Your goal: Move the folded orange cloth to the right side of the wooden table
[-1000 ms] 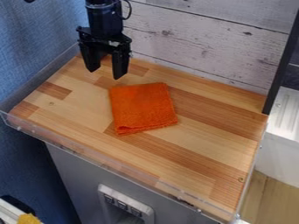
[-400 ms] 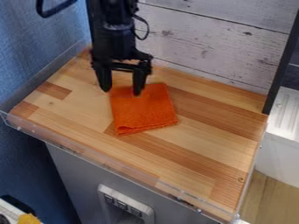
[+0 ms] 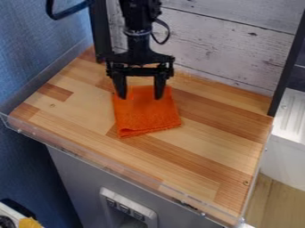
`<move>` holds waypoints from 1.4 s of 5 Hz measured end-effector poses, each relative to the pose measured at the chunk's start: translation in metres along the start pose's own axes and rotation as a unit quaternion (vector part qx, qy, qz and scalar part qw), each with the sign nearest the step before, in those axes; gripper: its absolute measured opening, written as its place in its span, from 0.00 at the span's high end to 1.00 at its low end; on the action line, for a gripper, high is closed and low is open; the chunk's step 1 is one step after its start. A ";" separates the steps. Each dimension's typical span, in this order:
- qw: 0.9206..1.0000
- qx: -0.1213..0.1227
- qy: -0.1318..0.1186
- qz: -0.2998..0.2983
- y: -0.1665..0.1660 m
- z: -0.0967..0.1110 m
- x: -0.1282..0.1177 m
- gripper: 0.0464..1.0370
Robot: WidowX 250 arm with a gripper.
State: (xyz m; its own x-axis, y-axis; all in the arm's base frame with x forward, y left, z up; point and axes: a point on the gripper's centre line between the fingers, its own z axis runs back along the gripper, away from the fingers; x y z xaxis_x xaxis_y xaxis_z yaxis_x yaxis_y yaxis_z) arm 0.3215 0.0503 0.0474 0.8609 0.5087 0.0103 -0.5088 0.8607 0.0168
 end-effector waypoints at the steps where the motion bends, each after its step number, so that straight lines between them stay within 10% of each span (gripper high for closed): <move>1: 0.999 -0.002 -0.011 0.044 -0.007 -0.003 -0.002 0.09; 4: 0.993 0.000 -0.013 0.118 -0.008 -0.017 -0.003 0.90; 7: 0.991 0.017 0.021 0.128 -0.007 -0.027 -0.006 0.99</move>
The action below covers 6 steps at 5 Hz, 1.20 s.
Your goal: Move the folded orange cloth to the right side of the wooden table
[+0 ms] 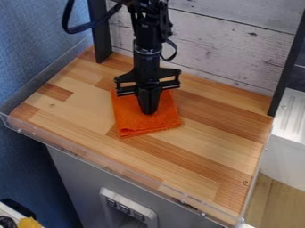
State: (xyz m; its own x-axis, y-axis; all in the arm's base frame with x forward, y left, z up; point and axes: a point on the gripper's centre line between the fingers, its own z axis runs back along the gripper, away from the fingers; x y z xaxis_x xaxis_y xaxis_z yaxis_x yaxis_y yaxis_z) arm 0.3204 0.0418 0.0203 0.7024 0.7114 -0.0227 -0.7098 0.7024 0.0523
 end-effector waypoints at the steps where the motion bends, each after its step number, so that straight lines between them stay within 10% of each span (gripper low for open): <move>1: 1.000 -0.001 0.010 -0.001 -0.002 -0.007 0.005 0.99; 3: 0.997 -0.023 0.014 -0.078 -0.023 -0.008 0.009 0.99; 6: 0.964 -0.048 -0.004 -0.261 -0.069 -0.006 -0.018 0.99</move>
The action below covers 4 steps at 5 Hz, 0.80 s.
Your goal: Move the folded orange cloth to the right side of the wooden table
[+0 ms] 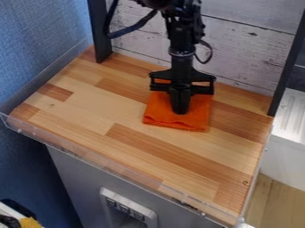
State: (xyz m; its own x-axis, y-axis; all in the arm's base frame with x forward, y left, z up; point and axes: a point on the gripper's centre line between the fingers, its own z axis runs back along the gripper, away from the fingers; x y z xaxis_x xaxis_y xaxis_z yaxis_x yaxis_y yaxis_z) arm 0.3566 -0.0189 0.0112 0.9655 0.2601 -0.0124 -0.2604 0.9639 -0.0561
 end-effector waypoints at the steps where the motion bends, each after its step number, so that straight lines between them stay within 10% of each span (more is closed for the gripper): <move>1: 0.999 0.001 -0.010 -0.043 -0.014 -0.003 -0.006 0.99; 4: 0.991 0.030 -0.005 -0.133 -0.038 -0.003 -0.034 0.81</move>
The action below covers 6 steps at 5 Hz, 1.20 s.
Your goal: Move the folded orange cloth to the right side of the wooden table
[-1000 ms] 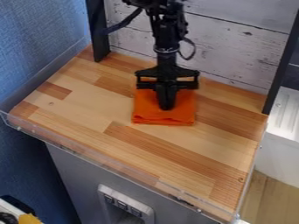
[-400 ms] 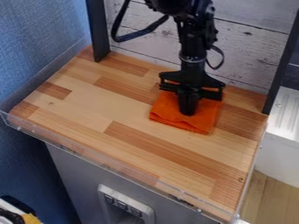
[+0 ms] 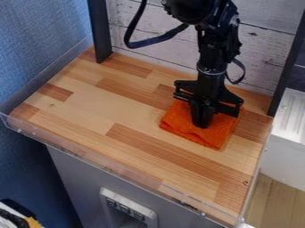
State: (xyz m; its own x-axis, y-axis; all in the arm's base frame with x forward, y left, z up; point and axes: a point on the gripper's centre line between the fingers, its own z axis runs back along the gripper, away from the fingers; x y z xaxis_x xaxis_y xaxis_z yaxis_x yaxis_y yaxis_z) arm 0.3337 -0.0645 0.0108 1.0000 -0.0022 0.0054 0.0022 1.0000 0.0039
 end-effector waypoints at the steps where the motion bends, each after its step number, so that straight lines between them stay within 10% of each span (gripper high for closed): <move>1: 1.000 0.005 0.017 -0.011 -0.005 0.009 -0.009 0.56; 3: 1.000 0.010 0.015 -0.017 -0.022 0.047 -0.026 0.04; 6: 1.000 0.007 -0.001 -0.005 -0.029 0.063 -0.051 0.04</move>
State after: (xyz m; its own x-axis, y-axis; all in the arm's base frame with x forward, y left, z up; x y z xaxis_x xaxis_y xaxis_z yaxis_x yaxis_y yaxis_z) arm 0.2820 -0.0939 0.0731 0.9999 -0.0121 0.0074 0.0119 0.9998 0.0173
